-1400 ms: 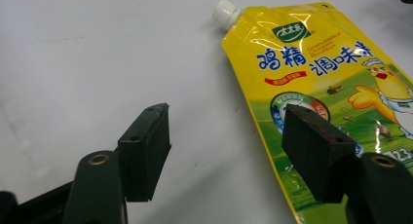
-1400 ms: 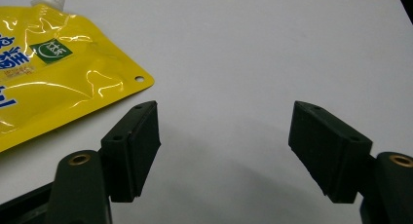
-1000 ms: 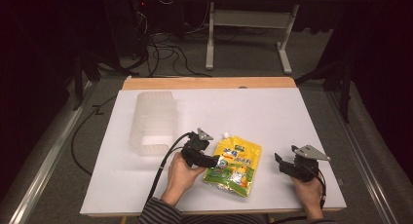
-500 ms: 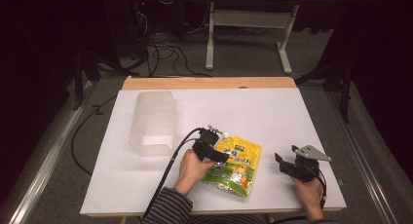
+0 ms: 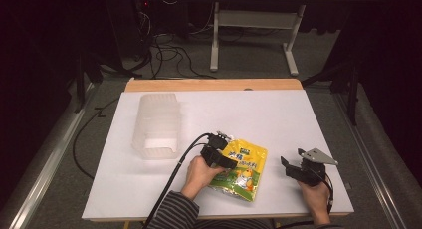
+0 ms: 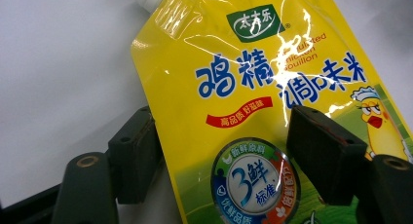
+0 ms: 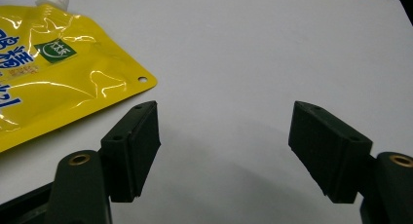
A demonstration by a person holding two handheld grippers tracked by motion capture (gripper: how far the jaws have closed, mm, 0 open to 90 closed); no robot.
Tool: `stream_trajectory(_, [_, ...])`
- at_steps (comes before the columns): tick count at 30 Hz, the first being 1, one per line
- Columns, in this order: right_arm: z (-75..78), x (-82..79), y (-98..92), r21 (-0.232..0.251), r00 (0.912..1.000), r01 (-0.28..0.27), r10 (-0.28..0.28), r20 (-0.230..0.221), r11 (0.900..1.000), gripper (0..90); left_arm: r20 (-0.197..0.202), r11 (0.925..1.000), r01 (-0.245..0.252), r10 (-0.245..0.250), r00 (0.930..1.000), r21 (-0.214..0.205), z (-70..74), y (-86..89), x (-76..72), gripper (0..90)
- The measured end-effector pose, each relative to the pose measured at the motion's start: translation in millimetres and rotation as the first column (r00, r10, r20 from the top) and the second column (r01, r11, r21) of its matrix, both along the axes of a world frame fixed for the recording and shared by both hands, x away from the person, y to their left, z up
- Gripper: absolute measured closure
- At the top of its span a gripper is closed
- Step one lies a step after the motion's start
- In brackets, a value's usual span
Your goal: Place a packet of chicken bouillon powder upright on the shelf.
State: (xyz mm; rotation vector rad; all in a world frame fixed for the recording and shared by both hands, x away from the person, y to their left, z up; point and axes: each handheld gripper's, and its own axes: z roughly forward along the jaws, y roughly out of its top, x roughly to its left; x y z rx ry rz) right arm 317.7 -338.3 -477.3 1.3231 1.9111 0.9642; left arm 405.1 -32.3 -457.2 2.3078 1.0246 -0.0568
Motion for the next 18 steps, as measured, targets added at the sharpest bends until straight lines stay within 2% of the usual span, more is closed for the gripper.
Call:
stream_trajectory(2, [0.0,-0.2,0.3,-0.001,1.0000,0.000,0.000,-0.001,1.0000,27.8,0.008,0.9999,0.010,-0.010,0.9999,-0.004,0.0,0.8,-0.8,40.9])
stream_trajectory(6, [0.0,-0.4,0.5,0.000,1.0000,-0.001,0.001,0.001,1.0000,27.8,0.009,0.9998,0.018,-0.018,0.9998,-0.005,-0.2,0.4,-1.1,50.3])
stream_trajectory(10, [0.0,-0.5,0.9,-0.007,1.0000,-0.001,0.001,-0.003,1.0000,27.9,0.029,0.9987,0.046,-0.047,0.9985,0.020,0.0,-0.8,-2.6,63.6])
stream_trajectory(11, [-0.1,-0.5,1.1,-0.007,1.0000,-0.001,0.001,-0.003,1.0000,28.0,0.030,0.9983,0.056,-0.056,0.9980,0.014,-0.4,-0.8,-1.6,67.2])
stream_trajectory(13, [-0.1,-0.3,0.9,-0.013,1.0000,-0.006,0.006,0.003,0.9999,28.0,0.022,0.9983,0.056,-0.056,0.9982,0.019,0.3,-0.4,-2.6,72.1])
stream_trajectory(18, [-0.1,-0.1,1.0,-0.016,1.0000,-0.008,0.008,0.002,0.9998,28.0,0.051,0.9976,0.065,-0.066,0.9965,0.025,1.3,-0.7,-5.1,83.6])
